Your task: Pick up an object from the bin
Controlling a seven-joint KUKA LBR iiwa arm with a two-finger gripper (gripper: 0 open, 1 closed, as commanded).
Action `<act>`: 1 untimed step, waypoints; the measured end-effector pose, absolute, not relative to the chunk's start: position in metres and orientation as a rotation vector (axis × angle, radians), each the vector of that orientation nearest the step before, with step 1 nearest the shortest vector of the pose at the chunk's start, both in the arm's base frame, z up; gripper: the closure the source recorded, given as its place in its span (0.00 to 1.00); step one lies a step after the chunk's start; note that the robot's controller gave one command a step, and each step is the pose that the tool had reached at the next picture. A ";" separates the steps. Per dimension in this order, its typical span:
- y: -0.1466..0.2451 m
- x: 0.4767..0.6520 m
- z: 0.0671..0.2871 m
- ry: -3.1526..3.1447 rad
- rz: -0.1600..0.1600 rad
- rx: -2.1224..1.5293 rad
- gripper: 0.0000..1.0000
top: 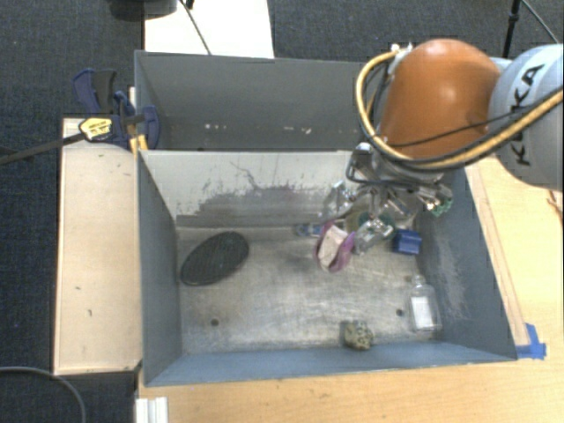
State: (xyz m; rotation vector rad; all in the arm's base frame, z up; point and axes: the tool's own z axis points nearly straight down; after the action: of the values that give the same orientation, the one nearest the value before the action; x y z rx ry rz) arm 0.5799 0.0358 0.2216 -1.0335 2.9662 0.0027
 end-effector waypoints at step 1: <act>0.036 0.580 0.222 2.968 0.003 -1.030 1.00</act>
Offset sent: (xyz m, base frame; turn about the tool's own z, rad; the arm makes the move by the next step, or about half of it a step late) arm 0.0000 0.0000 0.0000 0.0000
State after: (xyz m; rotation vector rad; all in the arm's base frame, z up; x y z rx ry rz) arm 0.5799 0.0358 0.2216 -1.0297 2.9680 0.0029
